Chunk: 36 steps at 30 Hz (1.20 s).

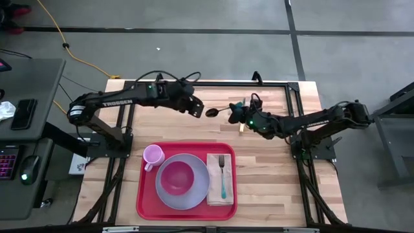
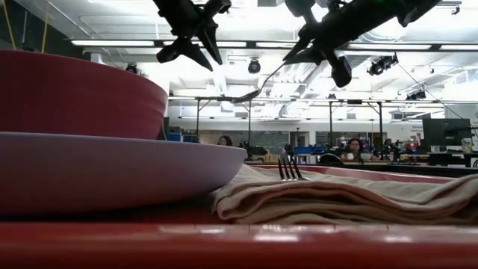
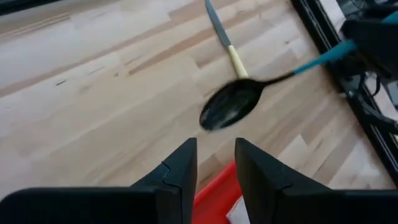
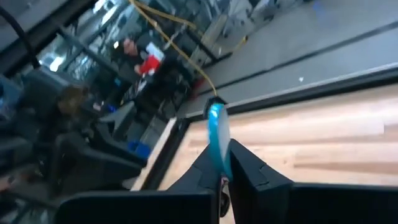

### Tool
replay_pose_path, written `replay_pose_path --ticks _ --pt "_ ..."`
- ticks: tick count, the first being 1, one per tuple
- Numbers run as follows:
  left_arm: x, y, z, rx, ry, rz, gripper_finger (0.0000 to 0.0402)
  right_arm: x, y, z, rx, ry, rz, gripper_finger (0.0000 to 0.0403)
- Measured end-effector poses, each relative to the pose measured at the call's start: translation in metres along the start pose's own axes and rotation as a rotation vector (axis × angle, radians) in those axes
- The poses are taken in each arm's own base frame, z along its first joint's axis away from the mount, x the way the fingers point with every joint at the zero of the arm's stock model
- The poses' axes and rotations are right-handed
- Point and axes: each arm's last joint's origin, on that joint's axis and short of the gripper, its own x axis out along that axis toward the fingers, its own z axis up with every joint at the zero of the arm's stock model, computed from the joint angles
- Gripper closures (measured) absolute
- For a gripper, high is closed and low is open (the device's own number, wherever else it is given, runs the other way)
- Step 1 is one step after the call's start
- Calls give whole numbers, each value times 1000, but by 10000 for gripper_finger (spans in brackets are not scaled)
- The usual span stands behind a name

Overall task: Set up tray
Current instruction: Put the blue spoon beside the blue plate on the peach napkin

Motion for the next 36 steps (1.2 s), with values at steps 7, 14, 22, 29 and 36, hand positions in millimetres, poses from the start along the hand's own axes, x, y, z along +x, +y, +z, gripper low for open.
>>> replay_pose_path --ticks 7,14,22,29,36 --pt "2 14 8 16 43 13 263 0 4 7 29 -121 -13 403" --pt "1 29 10 32 100 94 263 -3 4 8 65 -219 -73 403" --pt "17 40 -5 66 150 131 263 -11 4 -4 143 -147 -62 403" --pt "24 49 -16 84 203 165 263 -30 9 -21 193 -92 -45 403" --pt "27 50 -20 72 262 94 263 -43 20 -23 224 -171 -13 403"
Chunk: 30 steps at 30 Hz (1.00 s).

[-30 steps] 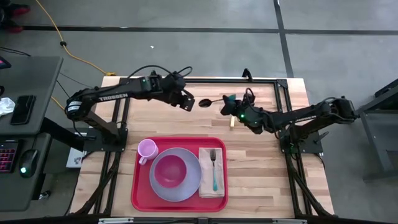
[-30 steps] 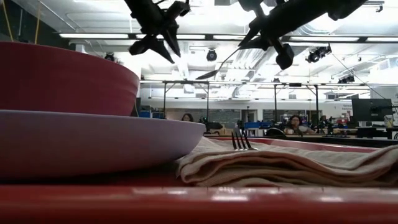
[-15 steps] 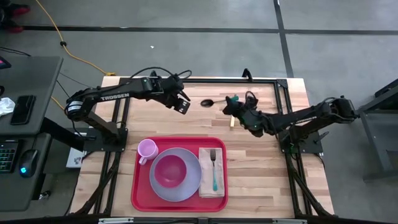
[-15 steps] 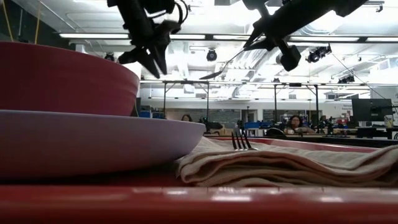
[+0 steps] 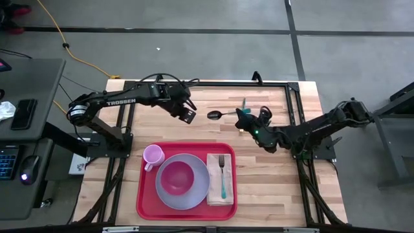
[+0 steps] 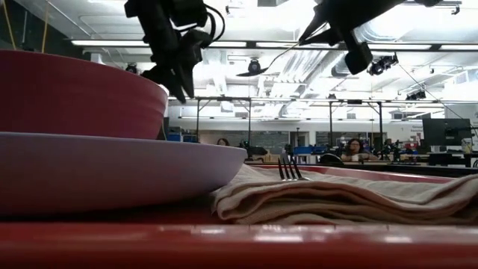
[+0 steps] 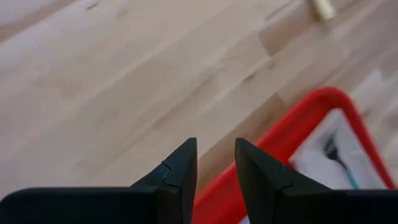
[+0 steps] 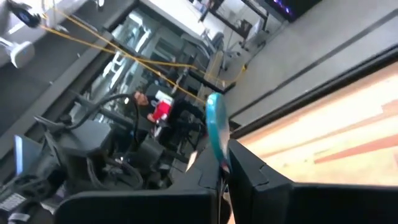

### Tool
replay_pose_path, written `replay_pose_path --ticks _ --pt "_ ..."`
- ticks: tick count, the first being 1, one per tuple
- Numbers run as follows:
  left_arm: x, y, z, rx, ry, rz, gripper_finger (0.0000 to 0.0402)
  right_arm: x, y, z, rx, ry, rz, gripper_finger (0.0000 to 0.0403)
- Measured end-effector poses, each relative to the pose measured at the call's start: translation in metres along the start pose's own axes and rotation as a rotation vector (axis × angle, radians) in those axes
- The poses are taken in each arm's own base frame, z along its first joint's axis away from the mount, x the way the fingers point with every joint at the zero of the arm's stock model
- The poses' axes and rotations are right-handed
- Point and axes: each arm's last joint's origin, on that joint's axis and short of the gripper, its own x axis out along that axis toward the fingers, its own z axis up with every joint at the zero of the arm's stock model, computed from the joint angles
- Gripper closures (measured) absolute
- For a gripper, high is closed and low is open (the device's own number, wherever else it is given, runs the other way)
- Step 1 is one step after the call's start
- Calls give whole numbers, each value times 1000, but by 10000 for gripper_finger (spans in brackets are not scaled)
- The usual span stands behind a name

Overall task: Set up tray
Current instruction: Put the blue spoon beside the blue plate on the peach napkin

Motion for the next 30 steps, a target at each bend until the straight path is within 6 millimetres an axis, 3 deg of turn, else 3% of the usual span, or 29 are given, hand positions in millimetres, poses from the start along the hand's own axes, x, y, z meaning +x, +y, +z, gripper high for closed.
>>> replay_pose_path --ticks 20,30 --pt "-13 -30 23 75 -100 -527 263 -33 16 -1 -55 -146 -6 403" --pt "-18 -37 28 61 -121 -649 263 -35 17 -1 -62 -130 5 403"
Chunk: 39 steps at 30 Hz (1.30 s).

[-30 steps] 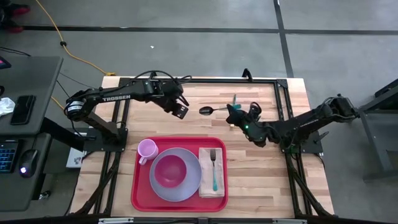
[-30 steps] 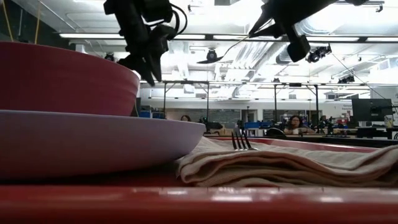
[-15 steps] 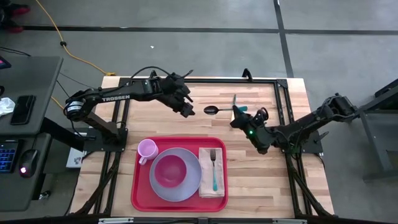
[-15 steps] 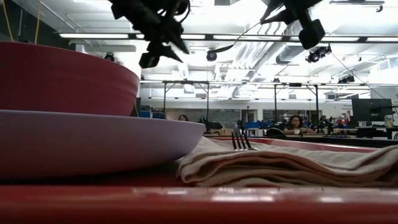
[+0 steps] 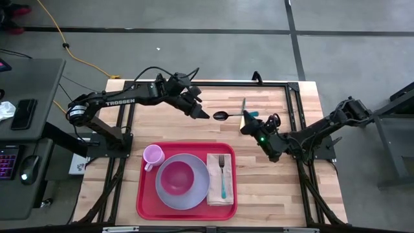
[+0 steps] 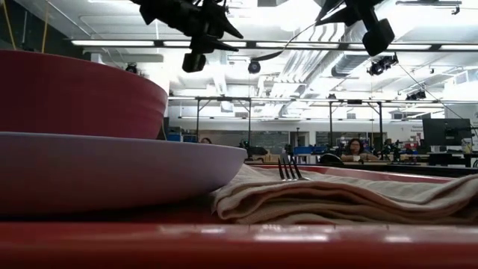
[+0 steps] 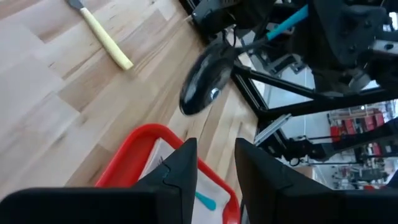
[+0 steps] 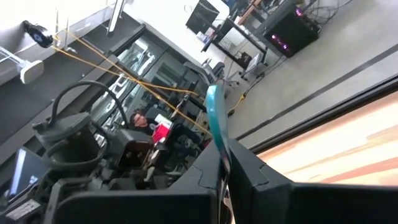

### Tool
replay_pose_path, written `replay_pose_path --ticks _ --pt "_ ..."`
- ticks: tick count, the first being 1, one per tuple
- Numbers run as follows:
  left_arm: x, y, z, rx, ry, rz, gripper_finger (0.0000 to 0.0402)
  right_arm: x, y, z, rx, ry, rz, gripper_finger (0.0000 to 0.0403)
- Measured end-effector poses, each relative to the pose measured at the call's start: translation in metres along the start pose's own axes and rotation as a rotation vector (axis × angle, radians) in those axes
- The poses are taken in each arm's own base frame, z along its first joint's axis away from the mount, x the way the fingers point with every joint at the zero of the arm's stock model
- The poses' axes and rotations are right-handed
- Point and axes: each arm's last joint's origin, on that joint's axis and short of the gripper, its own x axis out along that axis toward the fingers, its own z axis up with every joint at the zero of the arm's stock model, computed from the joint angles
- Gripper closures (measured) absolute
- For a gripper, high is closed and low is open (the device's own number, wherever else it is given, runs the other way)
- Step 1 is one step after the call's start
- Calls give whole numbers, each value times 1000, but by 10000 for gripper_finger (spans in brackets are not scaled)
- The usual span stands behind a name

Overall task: Set up tray
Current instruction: Put the blue spoon beside the blue plate on the peach napkin

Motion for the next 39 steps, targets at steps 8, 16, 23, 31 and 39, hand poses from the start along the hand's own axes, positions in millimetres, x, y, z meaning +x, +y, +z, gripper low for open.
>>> replay_pose_path --ticks 8,16,23,31,39 --pt "0 1 1 -15 -36 42 263 2 1 0 29 23 19 403" --pt "5 5 2 -27 -50 65 263 2 2 1 51 35 32 403" --pt "14 7 1 -49 -25 54 263 2 2 1 49 35 32 403" --pt "15 2 1 -36 -31 23 263 11 2 2 48 40 39 403" --pt "15 3 1 -38 -29 25 263 16 1 2 48 54 50 403"
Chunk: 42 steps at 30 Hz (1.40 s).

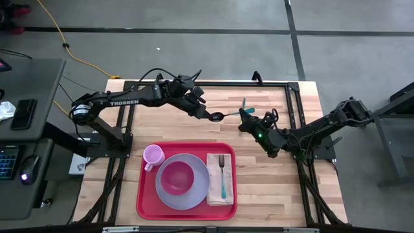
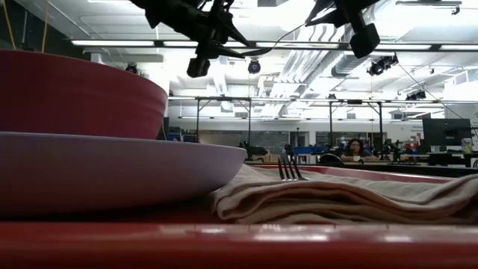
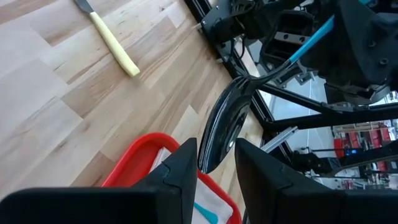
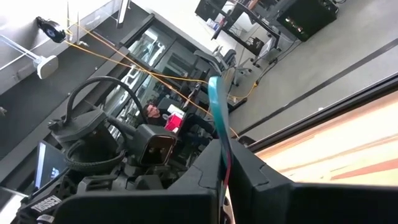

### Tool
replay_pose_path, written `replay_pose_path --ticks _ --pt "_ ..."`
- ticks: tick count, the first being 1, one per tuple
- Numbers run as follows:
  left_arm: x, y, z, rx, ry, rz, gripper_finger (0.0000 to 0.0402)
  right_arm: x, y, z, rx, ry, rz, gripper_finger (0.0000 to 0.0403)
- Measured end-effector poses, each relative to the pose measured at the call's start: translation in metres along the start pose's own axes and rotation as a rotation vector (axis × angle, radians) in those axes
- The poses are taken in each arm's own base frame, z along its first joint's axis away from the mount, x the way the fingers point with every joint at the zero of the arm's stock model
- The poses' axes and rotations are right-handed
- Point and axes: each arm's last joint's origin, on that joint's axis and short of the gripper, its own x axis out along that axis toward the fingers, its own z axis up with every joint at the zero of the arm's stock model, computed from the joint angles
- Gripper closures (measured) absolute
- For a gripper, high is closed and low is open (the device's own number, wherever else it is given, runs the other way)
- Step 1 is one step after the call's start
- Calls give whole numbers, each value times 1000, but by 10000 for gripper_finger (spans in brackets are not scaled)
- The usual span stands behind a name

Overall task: Set up tray
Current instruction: Put the blue spoon beside the blue plate on the peach napkin

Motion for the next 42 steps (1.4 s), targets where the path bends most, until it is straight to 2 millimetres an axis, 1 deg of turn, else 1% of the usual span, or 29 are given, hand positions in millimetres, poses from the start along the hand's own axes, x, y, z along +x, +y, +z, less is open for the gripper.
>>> replay_pose_path --ticks 18,32,42 --pt "0 0 0 -13 1 -1 263 0 -1 1 -3 -31 -21 403" --pt "0 -1 1 -9 -15 6 263 14 -1 6 18 -34 -7 403" --pt "0 1 1 -7 -20 20 263 13 5 11 -1 -49 20 403"
